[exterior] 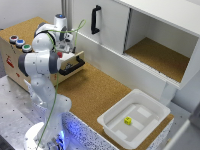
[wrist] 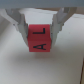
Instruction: Rotate the pink block 90 degrees to the right
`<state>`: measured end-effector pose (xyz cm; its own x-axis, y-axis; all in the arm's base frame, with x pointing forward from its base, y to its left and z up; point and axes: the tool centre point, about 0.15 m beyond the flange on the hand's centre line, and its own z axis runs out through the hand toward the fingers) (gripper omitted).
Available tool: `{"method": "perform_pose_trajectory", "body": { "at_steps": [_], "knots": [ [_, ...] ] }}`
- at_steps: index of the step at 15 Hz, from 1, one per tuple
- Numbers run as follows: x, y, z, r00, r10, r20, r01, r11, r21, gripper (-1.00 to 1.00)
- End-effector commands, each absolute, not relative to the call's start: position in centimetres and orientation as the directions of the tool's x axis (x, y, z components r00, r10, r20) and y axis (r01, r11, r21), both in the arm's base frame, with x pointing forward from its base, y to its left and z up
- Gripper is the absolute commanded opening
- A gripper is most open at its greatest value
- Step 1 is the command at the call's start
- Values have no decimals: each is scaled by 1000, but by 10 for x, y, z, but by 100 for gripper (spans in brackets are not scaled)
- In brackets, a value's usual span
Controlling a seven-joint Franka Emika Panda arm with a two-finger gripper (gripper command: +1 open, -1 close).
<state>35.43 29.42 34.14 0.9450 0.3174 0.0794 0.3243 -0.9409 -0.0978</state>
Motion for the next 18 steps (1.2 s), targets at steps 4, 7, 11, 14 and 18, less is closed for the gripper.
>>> {"method": "perform_pose_trajectory", "body": {
  "at_steps": [4, 7, 11, 14, 18],
  "knots": [
    [356, 292, 321, 988, 56, 145, 68, -995, -72, -100],
    [358, 297, 323, 989, 53, 141, 63, -996, -70, 100],
    [354, 287, 344, 972, 109, 208, 119, -992, -39, 100],
    [347, 277, 368, 939, 192, 285, 195, -981, 16, 100],
    [344, 269, 387, 901, 328, 283, 352, -935, -38, 100]
  ]
}}
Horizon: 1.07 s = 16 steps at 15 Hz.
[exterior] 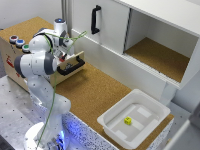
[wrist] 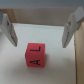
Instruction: Rotate the pink block 90 degrees to the right
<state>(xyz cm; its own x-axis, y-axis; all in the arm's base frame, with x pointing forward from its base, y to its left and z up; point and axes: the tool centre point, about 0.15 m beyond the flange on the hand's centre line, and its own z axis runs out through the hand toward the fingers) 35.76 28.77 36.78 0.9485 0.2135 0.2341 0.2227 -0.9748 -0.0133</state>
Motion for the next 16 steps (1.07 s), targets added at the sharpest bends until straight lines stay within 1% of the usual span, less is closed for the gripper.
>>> {"method": "perform_pose_trajectory", "body": {
  "at_steps": [1, 2, 3, 4, 5, 6, 8, 9, 10, 11, 12, 13, 15, 16],
  "knots": [
    [341, 273, 397, 873, 396, 285, 424, -905, -40, 100],
    [339, 275, 403, 849, 448, 281, 479, -877, -46, 100],
    [337, 279, 407, 814, 512, 276, 548, -834, -67, 100],
    [334, 285, 408, 764, 592, 256, 627, -776, -76, 100],
    [332, 291, 407, 708, 671, 222, 696, -717, -53, 100],
    [331, 295, 408, 646, 732, 216, 756, -652, -54, 100],
    [330, 299, 409, 507, 845, 169, 856, -517, 19, 100],
    [332, 299, 408, 438, 887, 143, 894, -447, 35, 100],
    [336, 297, 406, 366, 922, 127, 926, -374, 43, 100],
    [340, 295, 402, 305, 944, 121, 950, -311, 27, 100],
    [343, 294, 399, 246, 962, 118, 967, -251, 30, 100],
    [346, 293, 395, 183, 976, 116, 982, -188, 36, 100],
    [348, 294, 386, 2, 993, 119, 999, -8, 53, 100],
    [351, 293, 380, -62, 993, 104, 996, 55, 72, 100]
  ]
}}
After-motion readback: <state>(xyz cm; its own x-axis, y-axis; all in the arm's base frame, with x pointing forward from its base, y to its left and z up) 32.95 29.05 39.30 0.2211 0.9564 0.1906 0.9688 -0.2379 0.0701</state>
